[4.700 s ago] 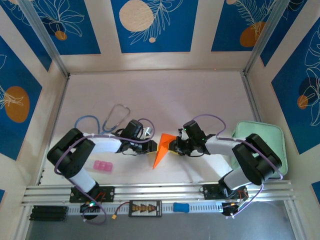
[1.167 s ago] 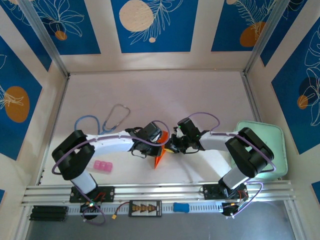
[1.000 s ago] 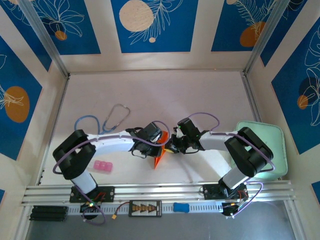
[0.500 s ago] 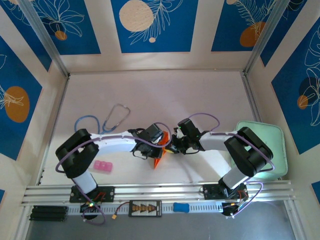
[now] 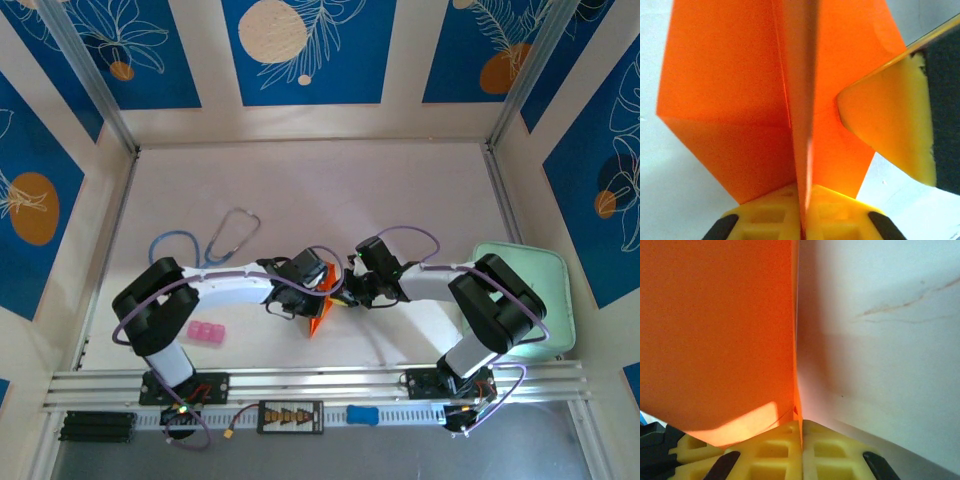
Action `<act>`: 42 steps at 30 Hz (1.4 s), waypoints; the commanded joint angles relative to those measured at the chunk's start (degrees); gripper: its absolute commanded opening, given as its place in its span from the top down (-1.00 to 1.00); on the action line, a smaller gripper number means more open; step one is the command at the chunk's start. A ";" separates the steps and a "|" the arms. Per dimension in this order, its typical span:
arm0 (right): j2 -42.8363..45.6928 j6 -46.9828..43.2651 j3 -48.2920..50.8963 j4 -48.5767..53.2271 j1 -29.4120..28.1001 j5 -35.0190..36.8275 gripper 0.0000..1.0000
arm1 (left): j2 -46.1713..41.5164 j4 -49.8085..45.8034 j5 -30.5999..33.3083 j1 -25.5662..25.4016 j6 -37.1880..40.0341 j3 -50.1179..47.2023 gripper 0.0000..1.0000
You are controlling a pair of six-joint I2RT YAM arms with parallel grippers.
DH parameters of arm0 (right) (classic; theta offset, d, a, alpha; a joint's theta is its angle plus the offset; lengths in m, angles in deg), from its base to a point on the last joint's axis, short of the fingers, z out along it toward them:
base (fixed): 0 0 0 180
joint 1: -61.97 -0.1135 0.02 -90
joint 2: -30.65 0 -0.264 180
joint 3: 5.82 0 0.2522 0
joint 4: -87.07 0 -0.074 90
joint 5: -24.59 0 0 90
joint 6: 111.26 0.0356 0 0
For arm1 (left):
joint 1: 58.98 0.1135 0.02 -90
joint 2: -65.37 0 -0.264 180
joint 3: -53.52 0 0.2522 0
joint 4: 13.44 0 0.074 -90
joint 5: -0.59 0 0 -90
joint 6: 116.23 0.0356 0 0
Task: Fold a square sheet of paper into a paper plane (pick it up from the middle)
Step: Move a paper plane to the center of the table.
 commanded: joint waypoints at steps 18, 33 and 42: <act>15.13 -3.73 2.06 13.88 2.75 4.72 0.29 | 6.60 -19.32 20.07 -0.17 -6.43 13.40 1.00; 14.69 -3.36 2.67 12.48 2.35 3.91 0.30 | 9.05 -19.14 18.66 0.03 -9.41 14.68 0.83; 13.66 -3.19 2.53 11.84 2.00 3.52 0.30 | 9.58 -19.80 19.27 0.47 -8.90 14.88 0.71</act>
